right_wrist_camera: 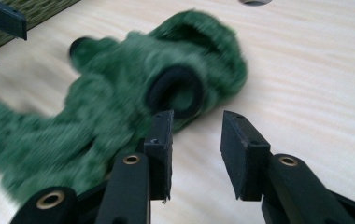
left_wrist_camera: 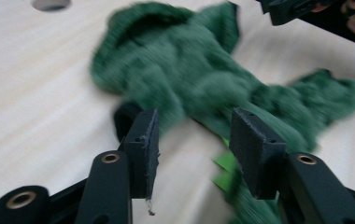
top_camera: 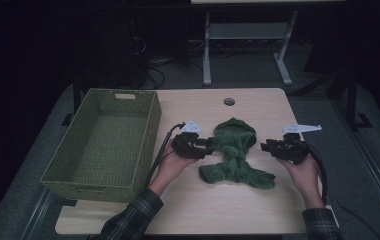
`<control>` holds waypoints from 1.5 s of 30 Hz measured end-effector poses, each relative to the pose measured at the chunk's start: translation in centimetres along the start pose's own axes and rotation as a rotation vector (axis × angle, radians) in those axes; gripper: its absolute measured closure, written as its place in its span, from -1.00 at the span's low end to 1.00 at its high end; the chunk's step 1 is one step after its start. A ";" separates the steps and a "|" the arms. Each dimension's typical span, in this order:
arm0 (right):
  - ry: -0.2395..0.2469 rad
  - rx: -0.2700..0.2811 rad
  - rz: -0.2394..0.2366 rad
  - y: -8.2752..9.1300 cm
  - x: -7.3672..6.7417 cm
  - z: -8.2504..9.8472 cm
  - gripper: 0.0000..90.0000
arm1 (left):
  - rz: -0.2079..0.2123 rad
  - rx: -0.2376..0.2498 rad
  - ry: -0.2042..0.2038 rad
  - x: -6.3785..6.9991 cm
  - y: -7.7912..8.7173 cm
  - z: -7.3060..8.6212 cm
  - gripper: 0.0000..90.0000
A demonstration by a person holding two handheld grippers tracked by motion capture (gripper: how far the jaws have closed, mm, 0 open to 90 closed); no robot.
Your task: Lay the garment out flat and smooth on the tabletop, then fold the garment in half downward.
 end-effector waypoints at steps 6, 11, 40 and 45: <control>0.024 -0.006 -0.025 0.9 -2.4 1.1 0.36 | 0.013 -0.002 -0.007 0.9 1.7 3.1 -0.03; 0.057 -0.015 -0.040 0.9 -4.0 1.5 0.35 | -0.013 -0.036 -0.031 1.0 2.4 5.8 -0.21; 0.233 0.037 -0.259 -2.1 -14.7 -1.9 0.37 | -0.082 -0.094 -0.135 1.0 2.5 11.6 -0.71; 0.267 0.035 -0.295 -3.2 -16.6 -2.3 0.38 | -0.083 -0.094 -0.135 1.0 2.5 11.6 -0.71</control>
Point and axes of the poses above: each handheld gripper's, and its own axes: y roughly backward along the jaws, z roughly out of its underside, x roughly to its right, the point moved 9 cm from there along -y, roughly forward along the jaws, and after that the axes turned 13 degrees about y, right-handed, at the moved point
